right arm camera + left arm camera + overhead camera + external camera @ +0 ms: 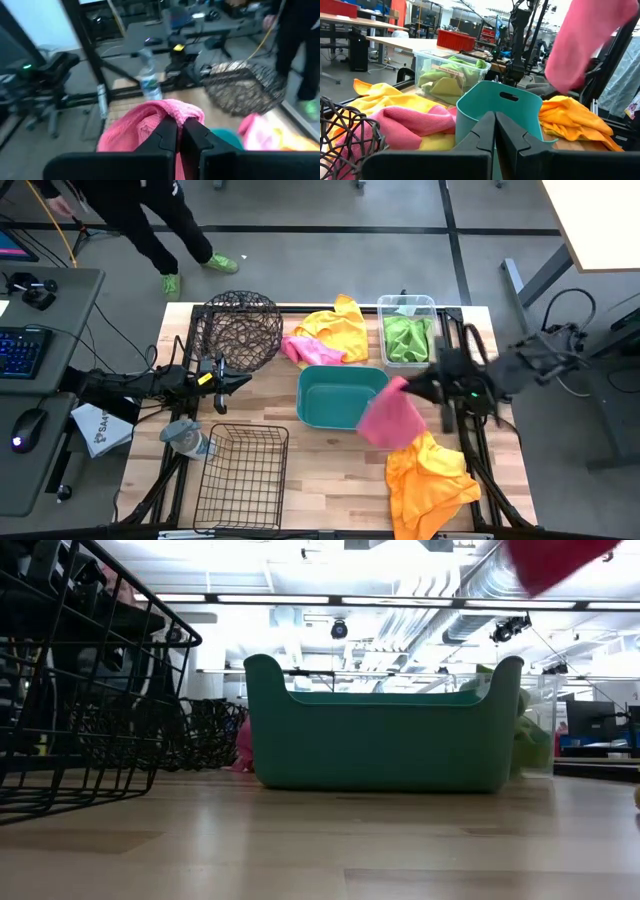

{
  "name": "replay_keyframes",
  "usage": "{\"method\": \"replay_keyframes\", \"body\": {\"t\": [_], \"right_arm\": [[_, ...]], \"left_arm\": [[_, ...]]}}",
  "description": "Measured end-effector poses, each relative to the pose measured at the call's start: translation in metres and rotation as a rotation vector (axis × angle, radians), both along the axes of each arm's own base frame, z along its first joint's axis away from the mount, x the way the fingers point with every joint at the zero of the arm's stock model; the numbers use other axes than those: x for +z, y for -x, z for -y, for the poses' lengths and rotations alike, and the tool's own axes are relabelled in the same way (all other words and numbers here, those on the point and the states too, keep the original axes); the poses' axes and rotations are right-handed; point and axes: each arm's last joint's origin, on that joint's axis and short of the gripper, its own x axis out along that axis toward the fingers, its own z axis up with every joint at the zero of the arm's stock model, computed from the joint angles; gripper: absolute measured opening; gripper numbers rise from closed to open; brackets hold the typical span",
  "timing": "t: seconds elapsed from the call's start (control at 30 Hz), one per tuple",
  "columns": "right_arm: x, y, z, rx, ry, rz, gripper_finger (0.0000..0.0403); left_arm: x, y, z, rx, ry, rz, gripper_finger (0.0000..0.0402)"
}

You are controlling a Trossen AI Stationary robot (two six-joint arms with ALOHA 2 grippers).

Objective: Sort microfiber towel by color & place in baskets
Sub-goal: Put the pink microfiber cloth into the green bin

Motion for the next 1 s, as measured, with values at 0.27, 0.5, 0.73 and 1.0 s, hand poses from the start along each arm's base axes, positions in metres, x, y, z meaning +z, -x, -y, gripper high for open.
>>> {"method": "replay_keyframes", "body": {"t": [0.27,0.5,0.73,1.0], "right_arm": [[-0.030,-0.065,0.021,-0.115,0.088,-0.133,0.0000],[-0.073,-0.110,0.033,-0.148,-0.018,-0.357,0.0000],[-0.134,-0.152,0.055,-0.186,-0.143,-0.672,0.0000],[-0.189,-0.190,0.093,-0.290,-0.242,-0.832,0.0000]], "left_arm": [[0.000,0.000,0.000,0.000,0.000,0.000,0.0000],[0.000,0.000,0.000,0.000,0.000,0.000,0.0000],[0.000,0.000,0.000,0.000,0.000,0.000,0.0000],[0.000,0.000,0.000,0.000,0.000,0.000,0.0000]]}}
